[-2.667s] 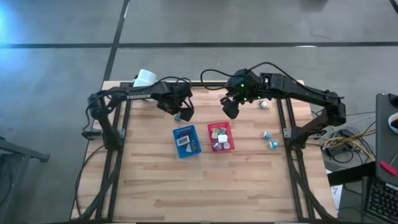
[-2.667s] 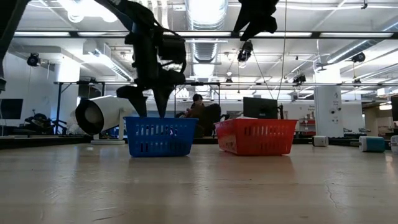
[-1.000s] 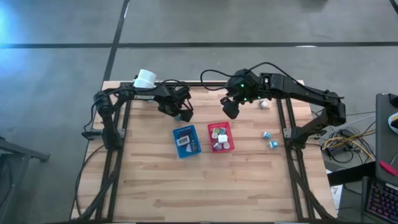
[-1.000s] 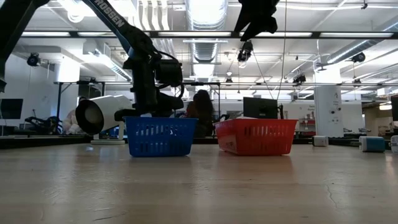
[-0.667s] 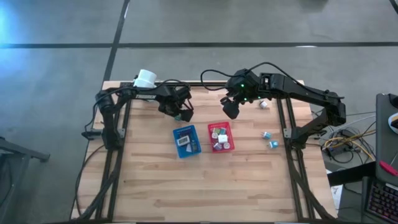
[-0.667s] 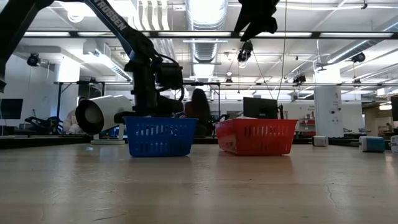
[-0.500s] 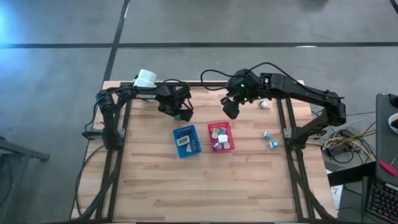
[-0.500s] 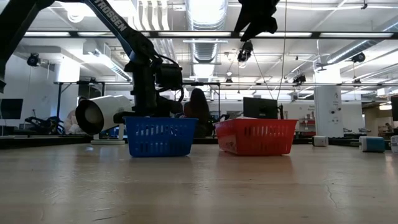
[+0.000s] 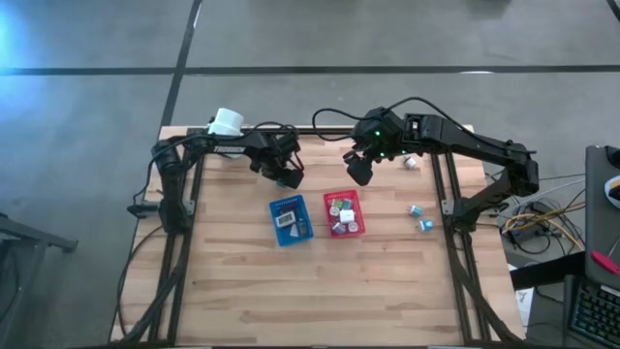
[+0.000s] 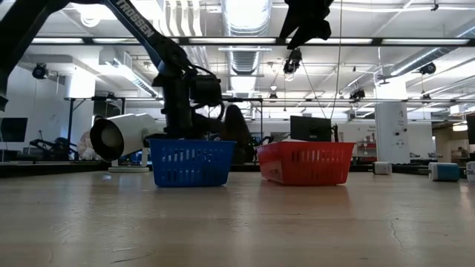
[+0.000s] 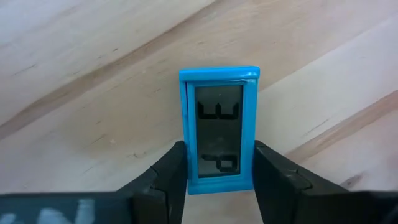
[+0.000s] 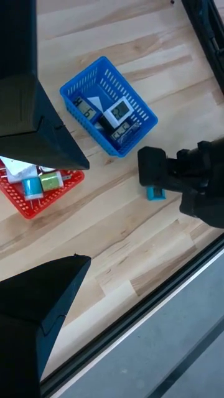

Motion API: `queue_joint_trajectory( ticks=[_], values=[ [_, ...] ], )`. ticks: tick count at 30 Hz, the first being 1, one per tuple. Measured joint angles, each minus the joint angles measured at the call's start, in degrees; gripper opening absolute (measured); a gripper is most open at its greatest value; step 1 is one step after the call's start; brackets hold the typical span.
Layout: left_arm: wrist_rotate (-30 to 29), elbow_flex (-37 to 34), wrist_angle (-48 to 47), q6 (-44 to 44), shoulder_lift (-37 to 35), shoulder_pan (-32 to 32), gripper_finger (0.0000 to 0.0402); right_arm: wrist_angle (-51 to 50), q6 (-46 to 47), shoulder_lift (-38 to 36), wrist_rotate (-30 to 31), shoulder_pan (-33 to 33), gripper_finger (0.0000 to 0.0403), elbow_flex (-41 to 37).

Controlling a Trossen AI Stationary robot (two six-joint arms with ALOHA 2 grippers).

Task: Pick & Place Office items
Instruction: Put the light blue digital clock into the blue bin

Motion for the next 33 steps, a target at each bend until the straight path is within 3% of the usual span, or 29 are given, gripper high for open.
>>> queue_joint_trajectory(
  ticks=[7, 19, 33],
  values=[
    [3.7, 1.6, -0.8, 0.6, -1.6, 0.0, 0.0144, 0.0, 0.0, 0.0, 0.0, 0.0, 0.0231, 0.0],
    [2.5, 10.9, -12.9, 3.9, -9.5, -1.0, 0.0144, 0.0, 0.0, 0.0, 0.1, 0.0, 0.0231, 0.0],
    [3.2, 14.2, -17.8, -4.2, -18.5, -12.5, 0.0144, 0.0, 0.0, 0.0, 0.1, 0.0, 0.0231, 0.0]
  ],
)
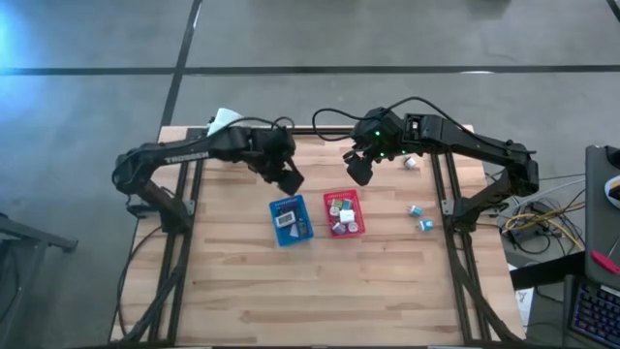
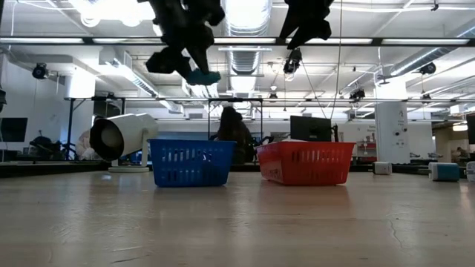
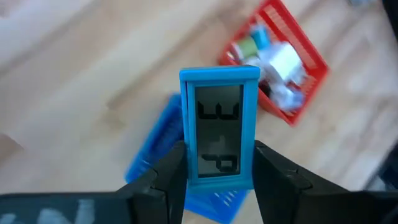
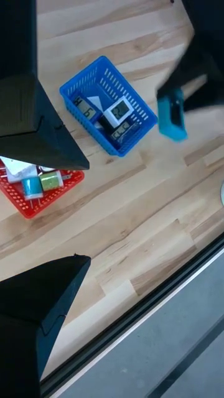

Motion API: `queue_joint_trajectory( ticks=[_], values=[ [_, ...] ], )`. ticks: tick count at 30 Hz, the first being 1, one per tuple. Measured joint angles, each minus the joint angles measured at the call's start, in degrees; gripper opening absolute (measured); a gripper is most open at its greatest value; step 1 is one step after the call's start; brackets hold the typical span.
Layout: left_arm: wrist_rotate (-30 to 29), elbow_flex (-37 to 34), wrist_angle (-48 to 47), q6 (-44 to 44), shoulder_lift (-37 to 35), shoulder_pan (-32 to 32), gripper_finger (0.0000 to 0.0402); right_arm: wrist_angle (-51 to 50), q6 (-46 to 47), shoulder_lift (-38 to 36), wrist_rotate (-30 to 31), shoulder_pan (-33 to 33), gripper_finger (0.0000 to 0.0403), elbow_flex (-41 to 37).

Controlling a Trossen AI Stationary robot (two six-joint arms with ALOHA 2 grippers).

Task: Pick & Place Office items
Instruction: Put the light blue digital clock into the blue bin

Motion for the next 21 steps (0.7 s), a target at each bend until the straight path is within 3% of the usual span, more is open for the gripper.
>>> queue_joint_trajectory(
  ticks=[9, 21],
  values=[
    [2.7, -0.4, -2.2, -3.7, 0.0, -8.7, 0.0144, 0.0, 1.4, 0.0, 0.0, 0.0, 0.0231, 0.0],
    [4.9, -0.8, -2.1, -5.5, 0.0, -11.2, 0.0144, -0.8, 1.5, 0.0, -0.1, 0.0, 0.0231, 0.0]
  ],
)
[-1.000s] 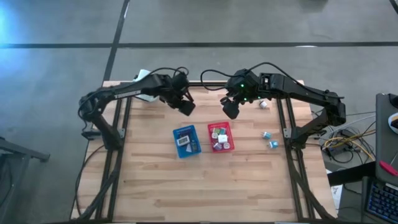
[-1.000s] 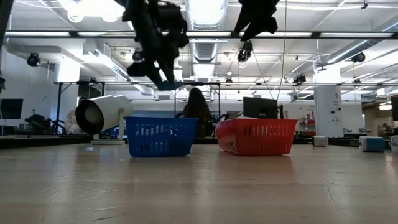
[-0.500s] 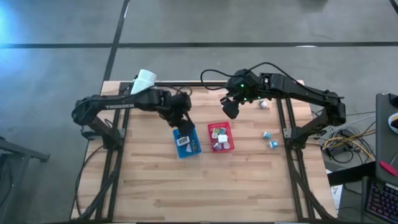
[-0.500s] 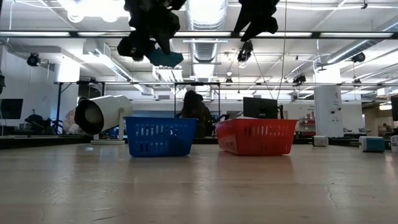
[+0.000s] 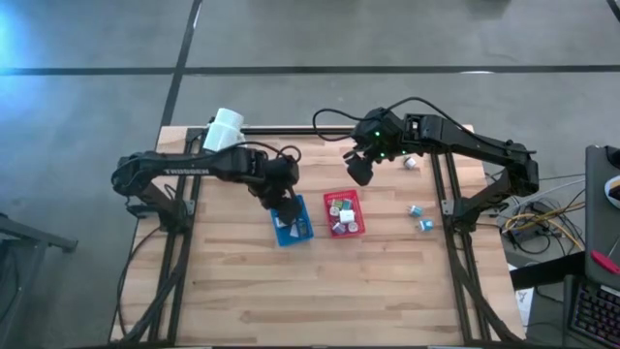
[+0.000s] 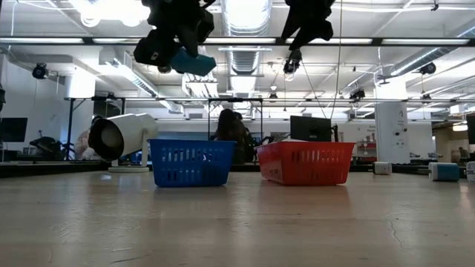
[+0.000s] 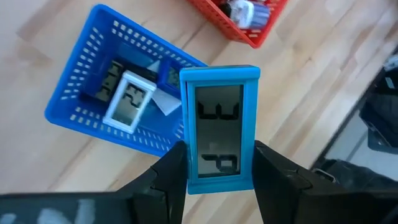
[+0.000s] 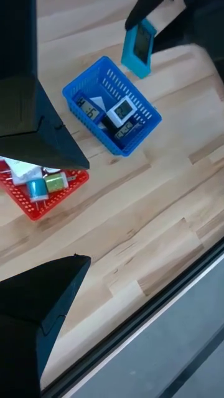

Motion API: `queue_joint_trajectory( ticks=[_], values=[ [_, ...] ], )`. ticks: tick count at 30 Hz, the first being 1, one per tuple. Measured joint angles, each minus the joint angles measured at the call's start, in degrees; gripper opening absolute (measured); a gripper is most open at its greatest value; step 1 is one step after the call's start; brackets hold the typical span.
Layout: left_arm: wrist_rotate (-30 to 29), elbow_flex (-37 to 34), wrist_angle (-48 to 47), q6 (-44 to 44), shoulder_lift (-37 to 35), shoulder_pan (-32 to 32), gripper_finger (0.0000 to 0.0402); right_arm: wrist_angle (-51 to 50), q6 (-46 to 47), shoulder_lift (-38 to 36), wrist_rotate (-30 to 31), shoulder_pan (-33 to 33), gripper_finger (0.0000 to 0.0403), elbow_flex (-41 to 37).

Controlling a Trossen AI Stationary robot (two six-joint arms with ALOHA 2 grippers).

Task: Pick & Place Office items
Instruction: Put the light blue digital clock into the blue bin, then put the top blue charger adapter into the red bin

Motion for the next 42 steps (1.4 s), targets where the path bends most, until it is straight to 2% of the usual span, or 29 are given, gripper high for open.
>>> queue_joint_trajectory(
  ticks=[5, 12, 16, 20, 23, 27, 29, 33, 36, 38, 42],
  values=[
    [0.4, 0.0, 0.0, 0.0, 0.0, -1.1, 0.0149, -0.7, 0.0, 0.0, 0.0, 0.0, 0.0231, 0.0],
    [0.8, -0.1, 0.0, -0.3, 0.0, -1.5, 0.0296, -0.7, 0.0, 0.0, 0.0, 0.0, 0.0231, 0.0],
    [1.0, -0.1, 0.0, -0.4, 0.0, -1.5, 0.0333, -0.7, 0.0, 0.0, -0.1, 0.0, 0.0231, 0.0],
    [0.3, -0.1, 0.0, 0.3, 0.0, -1.5, 0.0335, -0.8, -0.2, 0.0, -1.0, 0.0, 0.0231, 0.0],
    [-1.9, -0.1, 0.0, 2.0, 0.0, -1.2, 0.0332, -2.0, -0.4, 0.0, -4.1, 0.0, 0.0231, 0.0],
    [-5.6, -0.1, 0.0, 4.7, 0.0, -0.1, 0.0332, -7.4, -1.5, 0.0, -9.6, 0.2, 0.0231, 0.0],
    [-7.4, -0.1, -0.5, 6.5, 0.0, 0.8, 0.0332, -12.0, -1.5, 0.0, -10.0, 0.3, 0.0231, 0.0],
    [-9.3, -0.1, -2.3, 10.9, 0.0, 3.2, 0.0332, -24.7, -1.2, 0.0, -8.7, 0.3, 0.0231, 0.0],
    [-11.0, -0.1, -3.2, 14.6, 0.0, 5.2, 0.0332, -33.3, 0.0, 0.0, -3.8, 0.3, 0.0231, 0.0],
    [-13.2, -0.1, -3.7, 16.9, 0.0, 6.5, 0.0332, -33.8, 1.0, -0.1, -1.4, 0.2, 0.0231, -0.3],
    [-17.4, -0.1, -4.6, 20.8, 0.0, 9.0, 0.0332, -30.9, 3.0, -1.1, -0.5, -0.6, 0.0231, -1.4]
  ],
)
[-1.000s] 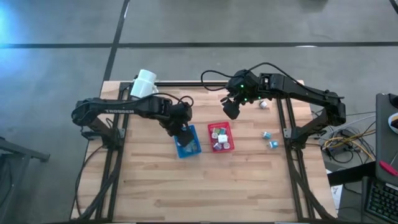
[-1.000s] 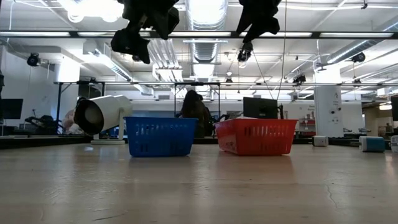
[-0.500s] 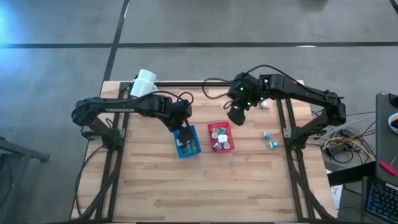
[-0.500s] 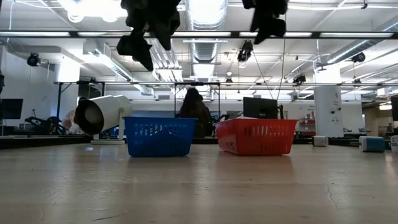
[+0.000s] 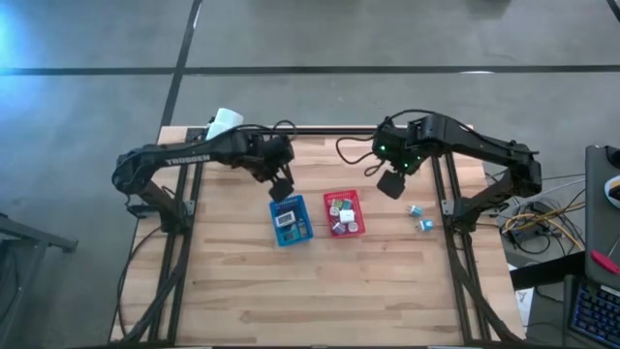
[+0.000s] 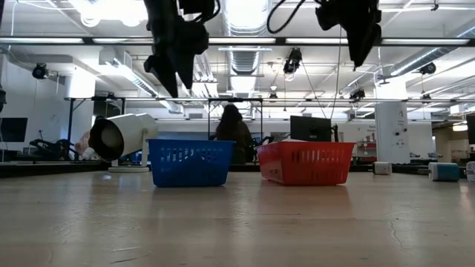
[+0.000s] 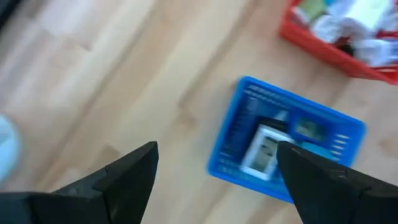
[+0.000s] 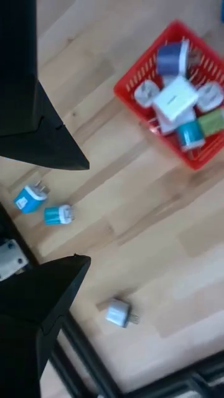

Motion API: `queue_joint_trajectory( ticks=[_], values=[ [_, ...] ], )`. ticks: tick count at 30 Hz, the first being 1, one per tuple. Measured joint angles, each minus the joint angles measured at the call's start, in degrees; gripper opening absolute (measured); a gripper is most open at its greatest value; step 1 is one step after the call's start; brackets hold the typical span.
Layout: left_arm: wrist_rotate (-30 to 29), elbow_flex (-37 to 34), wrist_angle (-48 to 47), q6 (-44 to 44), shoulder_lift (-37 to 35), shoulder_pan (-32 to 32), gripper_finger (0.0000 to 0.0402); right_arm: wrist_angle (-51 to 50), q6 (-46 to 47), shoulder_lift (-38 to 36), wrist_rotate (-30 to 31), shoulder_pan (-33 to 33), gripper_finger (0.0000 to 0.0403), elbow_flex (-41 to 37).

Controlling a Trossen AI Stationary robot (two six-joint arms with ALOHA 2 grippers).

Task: Pick & Place Office items
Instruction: Put the top blue charger adapter into the red bin

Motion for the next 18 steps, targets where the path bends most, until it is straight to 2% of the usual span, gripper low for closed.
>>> queue_joint_trajectory(
  ticks=[5, 9, 18],
  values=[
    [-1.9, 0.0, -0.3, 4.8, 0.0, 3.1, 0.0332, 0.0, 3.4, 0.0, 0.1, -0.8, 0.0231, -3.1],
    [-1.9, 0.0, -0.3, 7.6, 0.0, 5.3, 0.0332, 2.4, 5.5, -0.3, -0.1, -0.9, 0.0231, -8.7],
    [-2.0, -1.8, 0.3, 10.6, 0.0, 8.9, 0.0332, 3.0, 7.1, -2.1, -9.0, -0.5, 0.0231, -23.2]
  ],
)
